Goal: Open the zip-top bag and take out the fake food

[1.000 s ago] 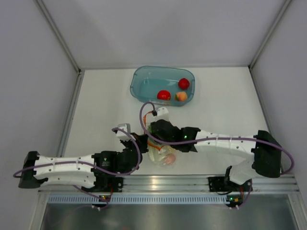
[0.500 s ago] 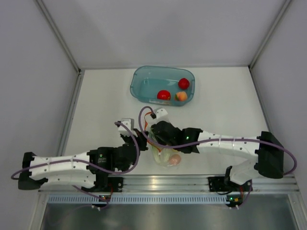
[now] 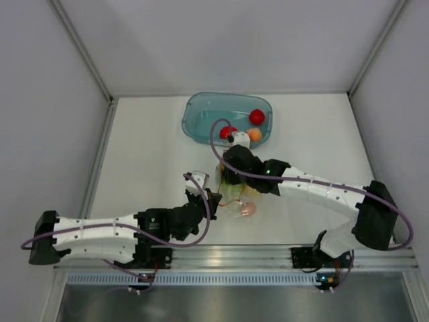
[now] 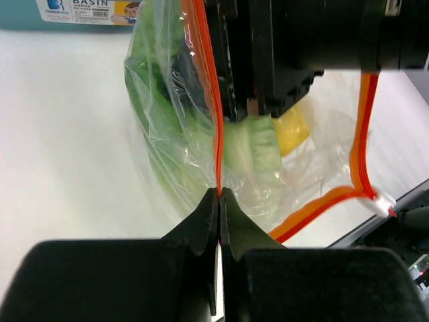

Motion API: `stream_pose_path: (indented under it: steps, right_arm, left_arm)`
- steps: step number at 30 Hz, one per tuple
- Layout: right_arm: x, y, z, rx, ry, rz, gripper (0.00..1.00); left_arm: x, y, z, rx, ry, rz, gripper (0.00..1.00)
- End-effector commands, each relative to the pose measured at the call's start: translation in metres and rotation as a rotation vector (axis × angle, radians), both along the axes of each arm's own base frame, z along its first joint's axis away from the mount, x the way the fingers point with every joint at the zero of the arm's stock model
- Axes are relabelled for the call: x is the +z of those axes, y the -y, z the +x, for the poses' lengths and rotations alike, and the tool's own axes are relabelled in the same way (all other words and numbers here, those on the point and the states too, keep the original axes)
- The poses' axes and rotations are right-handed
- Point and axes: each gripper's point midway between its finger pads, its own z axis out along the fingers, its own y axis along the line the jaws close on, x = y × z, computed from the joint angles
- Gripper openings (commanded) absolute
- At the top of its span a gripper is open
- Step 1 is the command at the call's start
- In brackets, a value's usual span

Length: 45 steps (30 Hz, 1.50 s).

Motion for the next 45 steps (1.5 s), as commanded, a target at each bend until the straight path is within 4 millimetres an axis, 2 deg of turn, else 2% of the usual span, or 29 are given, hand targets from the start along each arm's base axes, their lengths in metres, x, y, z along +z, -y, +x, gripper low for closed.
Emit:
stream_pose_path:
  steps: [1, 3, 5, 6, 7, 9, 10, 11, 13, 14, 15, 17, 18, 19, 21, 22, 24, 26, 31, 35, 38, 45]
  right_arm:
    - [0.054, -0.021, 0.013, 0.015, 0.079, 0.209, 0.29]
    - [0.045, -0.020, 0.011, 0.032, 0.073, 0.189, 0.33]
    - [0.029, -0.012, 0.009, 0.019, 0.055, 0.144, 0.31]
    - [0.028, -0.015, 0.007, 0.031, 0.055, 0.160, 0.31]
    - [0.018, -0.013, -0.003, 0.062, 0.030, 0.172, 0.31]
    - [0.016, -0.017, -0.014, 0.122, 0.034, 0.213, 0.32]
    - [0.023, -0.025, -0.021, 0.192, 0.073, 0.244, 0.31]
    - [0.012, -0.023, -0.031, 0.229, 0.049, 0.226, 0.19]
    - [0.005, -0.020, -0.042, 0.273, 0.064, 0.200, 0.05]
    - [0.005, -0.019, -0.047, 0.287, 0.079, 0.206, 0.00]
    - [0.015, -0.017, -0.053, 0.313, 0.112, 0.230, 0.00]
    - [0.012, -0.021, -0.075, 0.417, 0.117, 0.266, 0.00]
    - [0.023, -0.023, -0.079, 0.455, 0.160, 0.293, 0.00]
    - [0.018, -0.023, -0.088, 0.490, 0.158, 0.292, 0.00]
    - [0.023, -0.023, -0.095, 0.548, 0.197, 0.297, 0.00]
    - [0.020, -0.024, -0.106, 0.603, 0.179, 0.311, 0.00]
    - [0.030, -0.027, -0.120, 0.696, 0.198, 0.347, 0.00]
    - [0.045, -0.028, -0.125, 0.738, 0.239, 0.380, 0.00]
    - [0.081, -0.014, -0.103, 0.616, 0.385, 0.405, 0.00]
    - [0.120, 0.006, -0.087, 0.483, 0.500, 0.460, 0.00]
    - [0.140, 0.020, -0.072, 0.349, 0.543, 0.510, 0.00]
    - [0.158, 0.055, -0.036, 0.005, 0.535, 0.590, 0.00]
  left_arm:
    - [-0.004, 0.011, -0.007, -0.054, -0.006, -0.026, 0.00]
    - [-0.009, 0.003, -0.003, -0.006, -0.018, -0.044, 0.00]
    - [-0.011, -0.013, 0.004, 0.072, -0.009, -0.038, 0.00]
    - [-0.010, -0.019, 0.007, 0.122, -0.028, -0.067, 0.00]
    - [-0.007, -0.031, 0.013, 0.191, -0.010, -0.072, 0.00]
    - [-0.010, -0.042, 0.017, 0.242, -0.011, -0.077, 0.00]
    - [-0.009, -0.044, 0.017, 0.253, -0.007, -0.083, 0.00]
    - [-0.006, -0.048, 0.019, 0.268, 0.000, -0.095, 0.00]
    - [-0.010, -0.055, 0.021, 0.297, 0.005, -0.085, 0.00]
    - [-0.011, -0.063, 0.024, 0.338, 0.016, -0.078, 0.00]
    - [-0.016, -0.068, 0.024, 0.362, 0.002, -0.069, 0.00]
    - [-0.016, -0.074, 0.027, 0.398, -0.002, -0.084, 0.00]
    - [-0.015, -0.075, 0.027, 0.404, -0.001, -0.086, 0.00]
    - [-0.015, -0.077, 0.028, 0.411, 0.000, -0.082, 0.00]
    - [-0.014, -0.080, 0.029, 0.428, 0.002, -0.084, 0.00]
    - [-0.012, -0.080, 0.030, 0.431, 0.002, -0.089, 0.00]
    - [-0.012, -0.081, 0.031, 0.439, 0.002, -0.087, 0.00]
    - [-0.012, -0.080, 0.031, 0.432, 0.001, -0.075, 0.00]
    - [-0.017, -0.070, 0.028, 0.391, -0.020, -0.038, 0.00]
    - [-0.026, -0.062, 0.026, 0.368, -0.039, -0.005, 0.00]
    - [-0.027, -0.058, 0.025, 0.353, -0.048, 0.003, 0.00]
    - [-0.039, -0.052, 0.024, 0.331, -0.054, 0.059, 0.00]
